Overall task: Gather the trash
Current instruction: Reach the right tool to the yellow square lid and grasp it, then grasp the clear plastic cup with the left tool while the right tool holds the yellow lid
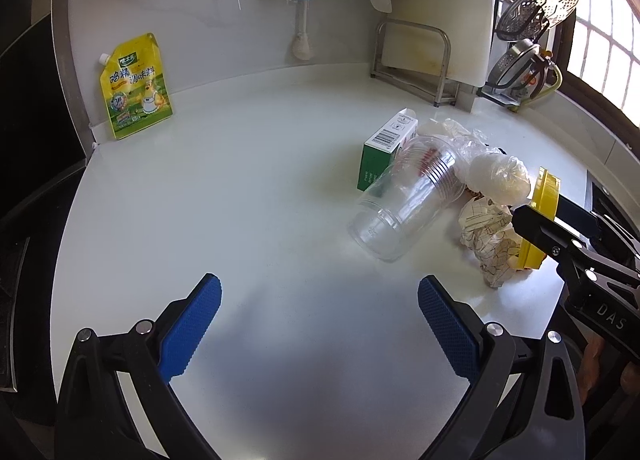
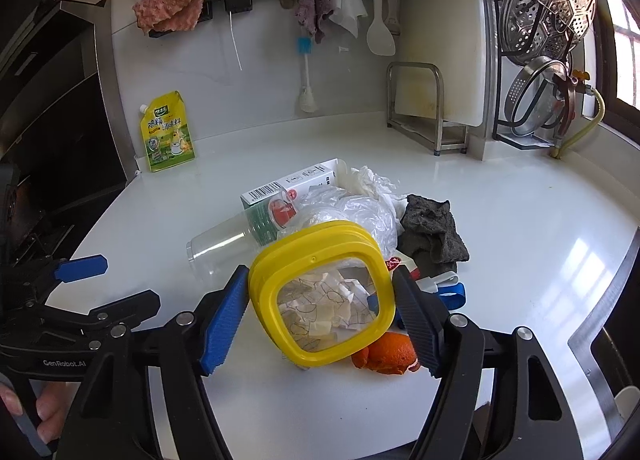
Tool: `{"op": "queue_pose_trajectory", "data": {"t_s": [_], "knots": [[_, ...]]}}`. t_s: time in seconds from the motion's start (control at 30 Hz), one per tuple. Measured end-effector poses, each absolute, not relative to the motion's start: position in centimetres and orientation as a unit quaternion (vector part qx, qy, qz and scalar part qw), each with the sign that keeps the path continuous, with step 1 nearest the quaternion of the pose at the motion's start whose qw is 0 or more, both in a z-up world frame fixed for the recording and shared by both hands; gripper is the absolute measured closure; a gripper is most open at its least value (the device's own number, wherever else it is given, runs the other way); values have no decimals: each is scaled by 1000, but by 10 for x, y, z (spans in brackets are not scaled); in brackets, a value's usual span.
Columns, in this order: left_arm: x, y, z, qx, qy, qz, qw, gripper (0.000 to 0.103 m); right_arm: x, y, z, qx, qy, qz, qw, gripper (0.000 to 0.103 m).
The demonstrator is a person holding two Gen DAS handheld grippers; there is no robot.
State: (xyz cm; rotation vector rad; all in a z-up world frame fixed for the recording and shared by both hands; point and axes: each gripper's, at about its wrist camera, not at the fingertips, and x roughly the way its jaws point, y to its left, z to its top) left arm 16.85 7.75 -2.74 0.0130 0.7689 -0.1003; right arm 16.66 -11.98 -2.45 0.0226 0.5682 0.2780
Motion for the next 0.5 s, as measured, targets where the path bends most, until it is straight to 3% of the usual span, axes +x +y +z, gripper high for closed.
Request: {"op": "queue_pose_trajectory", "data": {"t_s": [0.5], "knots": [[204,45,-26,78,395,-123,907,6,105,-174,-17,84,282,97,951,33]]}}
